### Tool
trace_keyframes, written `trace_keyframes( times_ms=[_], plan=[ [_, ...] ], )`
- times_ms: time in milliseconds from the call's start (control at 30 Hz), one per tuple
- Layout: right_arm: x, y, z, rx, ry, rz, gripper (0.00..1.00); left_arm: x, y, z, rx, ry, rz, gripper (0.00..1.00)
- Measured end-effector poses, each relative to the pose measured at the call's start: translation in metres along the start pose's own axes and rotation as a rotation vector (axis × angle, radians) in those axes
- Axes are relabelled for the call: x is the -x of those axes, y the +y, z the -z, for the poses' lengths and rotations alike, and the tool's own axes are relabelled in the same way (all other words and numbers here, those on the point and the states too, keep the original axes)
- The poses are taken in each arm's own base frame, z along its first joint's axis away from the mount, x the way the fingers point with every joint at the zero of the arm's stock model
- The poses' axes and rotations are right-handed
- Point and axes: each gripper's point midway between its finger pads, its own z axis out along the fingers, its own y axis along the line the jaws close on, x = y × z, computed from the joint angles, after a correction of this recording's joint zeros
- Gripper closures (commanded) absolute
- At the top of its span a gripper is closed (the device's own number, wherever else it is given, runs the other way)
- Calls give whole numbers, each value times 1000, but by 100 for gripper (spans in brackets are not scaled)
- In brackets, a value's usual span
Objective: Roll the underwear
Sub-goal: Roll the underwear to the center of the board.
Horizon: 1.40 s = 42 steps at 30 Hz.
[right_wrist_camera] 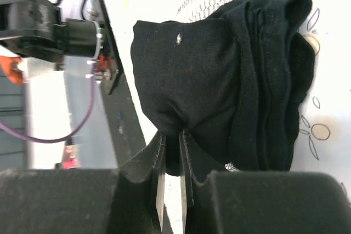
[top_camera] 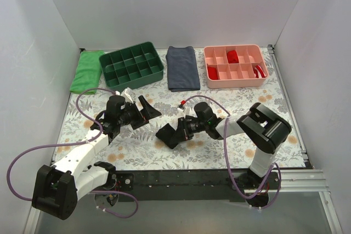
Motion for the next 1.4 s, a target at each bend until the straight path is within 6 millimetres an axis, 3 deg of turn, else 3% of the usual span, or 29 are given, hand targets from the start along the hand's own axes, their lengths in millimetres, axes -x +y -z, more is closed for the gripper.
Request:
trace_keyframes(
  times_ms=[500, 767, 967, 1133, 1400],
  plan=[
    [5, -4, 8, 34, -18, -205, 95, -23, -17, 4, -156, 108, -82, 2],
    [3, -10, 11, 0, -13, -291, 96, -34, -38, 12, -289, 170, -146, 2],
    [4, -11, 12, -7, -7, -332, 96, -57, -52, 11, -365, 260, -190, 2],
    [6, -12, 13, -13, 5, -354, 95, -76, -52, 7, -369, 332, -200, 4],
    [8, -13, 16, -15, 14, -376, 94, -81, -49, 0, -361, 354, -199, 4]
  ],
)
